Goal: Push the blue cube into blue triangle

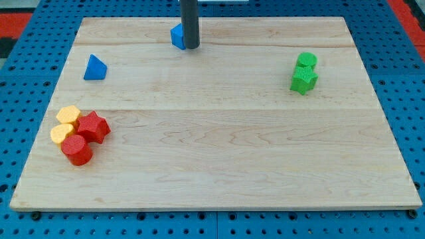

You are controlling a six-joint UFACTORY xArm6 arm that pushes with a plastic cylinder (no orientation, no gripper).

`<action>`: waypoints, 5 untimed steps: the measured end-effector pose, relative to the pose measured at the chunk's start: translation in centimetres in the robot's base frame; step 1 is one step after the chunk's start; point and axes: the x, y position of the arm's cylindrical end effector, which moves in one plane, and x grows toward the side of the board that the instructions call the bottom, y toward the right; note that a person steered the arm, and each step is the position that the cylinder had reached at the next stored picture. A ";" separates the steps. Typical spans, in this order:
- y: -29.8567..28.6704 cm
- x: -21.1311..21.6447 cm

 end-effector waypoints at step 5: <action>-11.7 -1.0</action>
